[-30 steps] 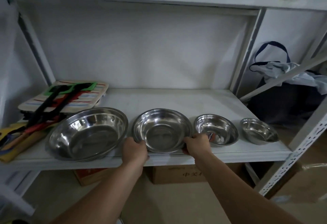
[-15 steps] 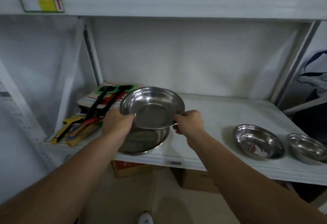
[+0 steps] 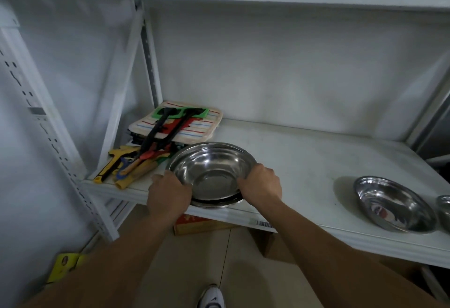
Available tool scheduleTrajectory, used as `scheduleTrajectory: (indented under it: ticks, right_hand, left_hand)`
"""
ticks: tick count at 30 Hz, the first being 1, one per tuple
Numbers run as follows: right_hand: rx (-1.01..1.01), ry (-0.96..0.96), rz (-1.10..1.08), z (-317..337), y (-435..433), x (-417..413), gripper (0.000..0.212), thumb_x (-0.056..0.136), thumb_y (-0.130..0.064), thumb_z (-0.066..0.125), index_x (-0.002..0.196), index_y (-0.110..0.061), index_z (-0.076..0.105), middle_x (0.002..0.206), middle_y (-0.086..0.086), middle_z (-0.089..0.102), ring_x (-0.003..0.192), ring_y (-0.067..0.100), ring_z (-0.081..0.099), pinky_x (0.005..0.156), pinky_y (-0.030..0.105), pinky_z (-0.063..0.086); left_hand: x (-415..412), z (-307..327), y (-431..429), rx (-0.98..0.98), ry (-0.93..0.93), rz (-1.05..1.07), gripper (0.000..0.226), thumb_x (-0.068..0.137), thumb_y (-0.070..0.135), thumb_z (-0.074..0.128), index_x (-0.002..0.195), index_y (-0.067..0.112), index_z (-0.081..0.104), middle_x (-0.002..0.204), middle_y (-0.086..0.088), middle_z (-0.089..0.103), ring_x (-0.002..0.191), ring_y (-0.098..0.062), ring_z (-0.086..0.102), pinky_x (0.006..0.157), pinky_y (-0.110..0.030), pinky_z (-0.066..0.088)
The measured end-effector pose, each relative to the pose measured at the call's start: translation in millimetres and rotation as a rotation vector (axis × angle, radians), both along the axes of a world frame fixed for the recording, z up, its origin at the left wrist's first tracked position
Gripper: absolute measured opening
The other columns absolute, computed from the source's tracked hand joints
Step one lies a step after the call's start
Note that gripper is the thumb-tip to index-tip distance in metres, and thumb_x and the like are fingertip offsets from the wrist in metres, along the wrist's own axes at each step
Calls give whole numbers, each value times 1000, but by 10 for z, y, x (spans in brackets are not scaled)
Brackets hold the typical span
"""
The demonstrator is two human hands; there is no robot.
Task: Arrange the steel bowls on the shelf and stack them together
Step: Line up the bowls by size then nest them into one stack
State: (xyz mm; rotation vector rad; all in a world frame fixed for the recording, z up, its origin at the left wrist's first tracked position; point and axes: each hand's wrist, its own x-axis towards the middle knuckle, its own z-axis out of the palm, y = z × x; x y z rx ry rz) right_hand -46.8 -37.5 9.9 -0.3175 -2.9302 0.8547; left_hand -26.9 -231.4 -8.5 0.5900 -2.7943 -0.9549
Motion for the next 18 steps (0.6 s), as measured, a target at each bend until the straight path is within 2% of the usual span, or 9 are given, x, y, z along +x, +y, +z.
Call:
scheduleTrajectory:
  ticks: [2, 4, 7, 10, 12, 14, 18]
  right_hand:
    - [108, -9, 21, 12, -5, -6, 18, 91, -22, 55, 90, -10, 68, 97, 10, 74, 91, 29, 71, 70, 32, 51]
    - [179, -20, 38, 17, 9, -3, 24, 94, -24, 54, 102, -9, 71, 102, 10, 75, 96, 29, 71, 70, 32, 48]
    - [91, -8, 1, -7, 65, 0, 29, 94, -30, 56, 109, -6, 64, 105, 11, 70, 98, 31, 69, 72, 33, 45]
    - [-99, -52, -60, -80, 162, -36, 25, 92, -29, 55, 101, -6, 59, 98, 10, 65, 90, 30, 67, 72, 36, 50]
    - [-278, -112, -57, -135, 204, -60, 24, 90, -22, 53, 94, -1, 63, 94, 14, 71, 81, 31, 70, 72, 42, 61]
    - [-418, -128, -49, -175, 211, -62, 26, 89, -16, 51, 96, 3, 67, 95, 21, 74, 78, 34, 72, 74, 48, 65]
    - [-461, -83, -64, -202, 332, -27, 21, 91, -13, 50, 96, 1, 66, 96, 19, 72, 86, 36, 71, 79, 50, 64]
  left_hand:
    - [12, -21, 44, -5, -34, 2, 49, 93, 32, 58, 132, 4, 54, 133, -21, 52, 113, -37, 59, 76, -35, 39]
    - [18, -33, 62, 9, -26, -12, 55, 94, 29, 58, 141, 4, 46, 140, -22, 47, 119, -39, 56, 82, -37, 41]
    - [5, -28, 1, 48, 7, 1, 64, 93, 32, 57, 151, 10, 39, 147, -20, 46, 127, -40, 52, 95, -47, 45]
    - [-70, 43, -71, 195, 52, 96, 52, 92, 31, 50, 140, 9, 53, 138, -17, 57, 117, -37, 58, 94, -47, 48]
    - [-180, 69, -125, 464, 32, 227, 42, 95, 17, 50, 134, 5, 60, 127, -17, 64, 108, -35, 63, 88, -43, 52]
    - [-284, 20, -181, 641, -6, 307, 33, 96, 8, 50, 125, 2, 65, 115, -20, 68, 103, -37, 66, 90, -49, 58]
    - [-318, -5, -60, 625, -25, 275, 20, 98, 7, 50, 104, 4, 68, 102, -20, 71, 95, -36, 69, 89, -51, 60]
